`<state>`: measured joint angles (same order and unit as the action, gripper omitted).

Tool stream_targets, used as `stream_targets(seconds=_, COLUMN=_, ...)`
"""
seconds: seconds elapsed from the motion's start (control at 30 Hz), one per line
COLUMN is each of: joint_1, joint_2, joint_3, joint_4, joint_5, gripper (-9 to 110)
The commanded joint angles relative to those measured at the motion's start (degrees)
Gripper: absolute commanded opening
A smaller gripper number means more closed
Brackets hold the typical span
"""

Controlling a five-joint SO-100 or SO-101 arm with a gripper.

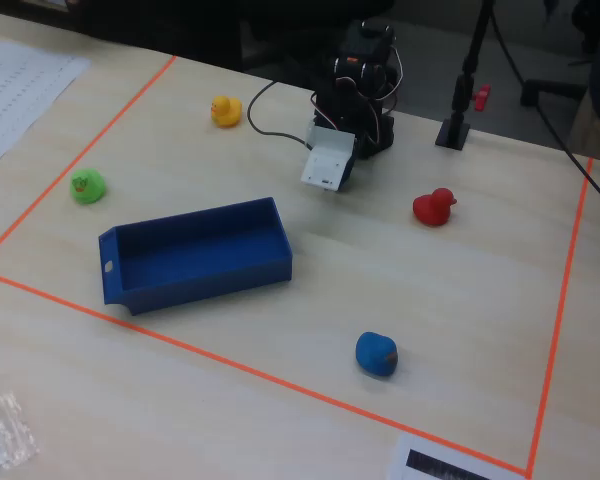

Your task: Grasp blue duck and put it into box.

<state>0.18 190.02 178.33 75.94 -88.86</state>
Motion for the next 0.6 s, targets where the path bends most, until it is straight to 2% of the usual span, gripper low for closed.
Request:
stream_targets(seconds=0.0, joint_1=-0.4, joint_2=-0.3, joint_3=-0.1, joint_4=1.1, joint_5=-0.4, gripper=4)
stream_targets(seconds=0.57, joint_1=-0.4, joint_2=-0.3, joint_3=-0.1, joint_4=1.1, joint_5=-0.5, gripper=0)
